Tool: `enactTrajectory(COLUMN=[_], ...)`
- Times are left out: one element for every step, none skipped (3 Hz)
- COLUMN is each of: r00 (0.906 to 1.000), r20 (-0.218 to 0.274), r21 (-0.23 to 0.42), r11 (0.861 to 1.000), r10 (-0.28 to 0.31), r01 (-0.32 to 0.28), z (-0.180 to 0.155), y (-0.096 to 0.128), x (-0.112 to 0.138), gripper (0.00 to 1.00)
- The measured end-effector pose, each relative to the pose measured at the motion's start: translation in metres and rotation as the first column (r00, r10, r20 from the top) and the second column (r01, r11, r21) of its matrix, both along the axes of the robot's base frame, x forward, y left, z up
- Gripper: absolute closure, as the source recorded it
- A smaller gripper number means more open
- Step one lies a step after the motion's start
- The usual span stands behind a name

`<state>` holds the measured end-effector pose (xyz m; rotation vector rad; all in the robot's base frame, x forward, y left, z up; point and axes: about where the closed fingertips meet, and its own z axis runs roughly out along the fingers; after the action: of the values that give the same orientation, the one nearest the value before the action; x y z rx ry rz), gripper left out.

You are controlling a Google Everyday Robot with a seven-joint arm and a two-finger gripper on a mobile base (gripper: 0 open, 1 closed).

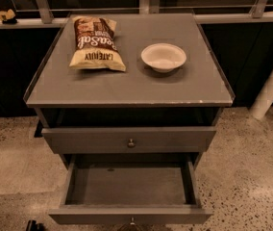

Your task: Close middle drawer

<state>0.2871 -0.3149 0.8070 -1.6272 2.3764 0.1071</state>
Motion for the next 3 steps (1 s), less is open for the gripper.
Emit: enactTrajectory(r00=[0.9993, 0.9981, 0.9920], r20=[0.019, -0.010, -0.105], r21=[-0.046, -0.078, -0.089], r11=[0.998, 0.995, 0.994], r10=[-0.033, -0.061, -0.070], r01=[0.034, 0.060, 0.061], z=[-0.049, -0.103, -0.153], y=[0.003, 0.005, 0.001], x=[-0.017, -0.022, -0.017], gripper=[0.00, 0.00, 0.00])
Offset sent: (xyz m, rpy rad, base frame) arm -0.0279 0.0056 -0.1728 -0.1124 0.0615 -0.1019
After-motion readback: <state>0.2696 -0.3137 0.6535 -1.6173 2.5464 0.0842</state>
